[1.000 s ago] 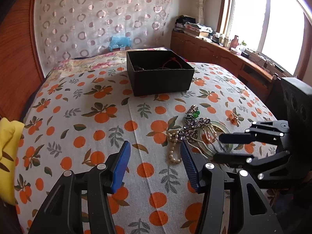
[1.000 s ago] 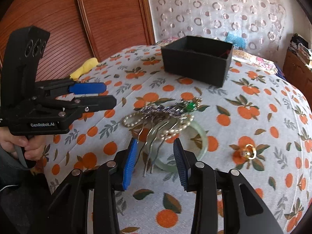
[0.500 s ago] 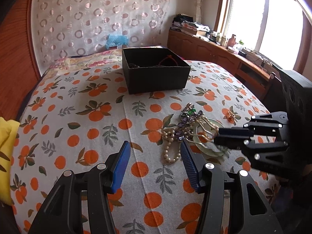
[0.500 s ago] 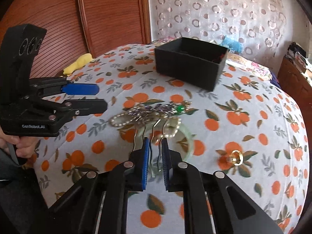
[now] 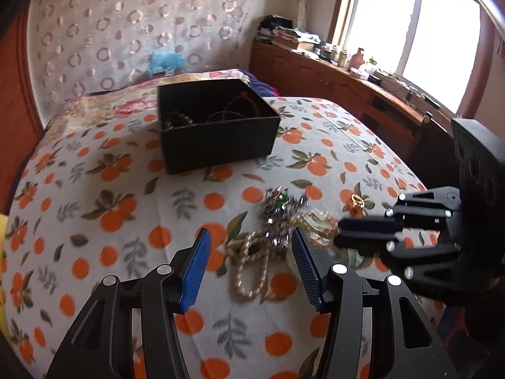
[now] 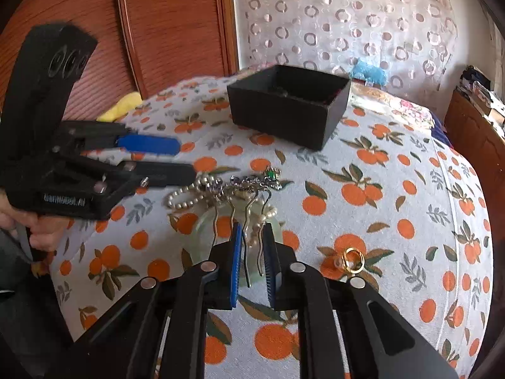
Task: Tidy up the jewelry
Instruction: 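Close the left tool on the purple flower hair comb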
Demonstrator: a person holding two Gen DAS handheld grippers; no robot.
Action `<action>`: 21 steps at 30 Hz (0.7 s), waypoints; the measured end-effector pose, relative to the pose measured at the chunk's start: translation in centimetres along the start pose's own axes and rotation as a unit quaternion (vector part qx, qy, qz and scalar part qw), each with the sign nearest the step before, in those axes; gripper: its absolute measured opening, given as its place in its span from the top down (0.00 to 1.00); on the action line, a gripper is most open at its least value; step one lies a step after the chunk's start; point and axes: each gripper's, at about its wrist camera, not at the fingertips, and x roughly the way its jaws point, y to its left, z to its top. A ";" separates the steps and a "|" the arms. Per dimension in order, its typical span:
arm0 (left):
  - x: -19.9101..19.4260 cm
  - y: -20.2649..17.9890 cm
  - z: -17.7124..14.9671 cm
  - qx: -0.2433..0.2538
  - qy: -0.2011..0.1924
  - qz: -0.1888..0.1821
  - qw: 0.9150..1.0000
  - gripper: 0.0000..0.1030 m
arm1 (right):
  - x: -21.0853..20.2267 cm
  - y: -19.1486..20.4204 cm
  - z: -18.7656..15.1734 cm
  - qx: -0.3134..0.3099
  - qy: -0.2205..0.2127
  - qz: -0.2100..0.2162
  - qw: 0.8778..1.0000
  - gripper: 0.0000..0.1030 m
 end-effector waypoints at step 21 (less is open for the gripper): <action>4.5 -0.5 1.5 0.006 0.057 -0.097 0.994 0.78 | -2.2 -2.9 -1.3 0.036 -0.023 -0.025 0.999 0.84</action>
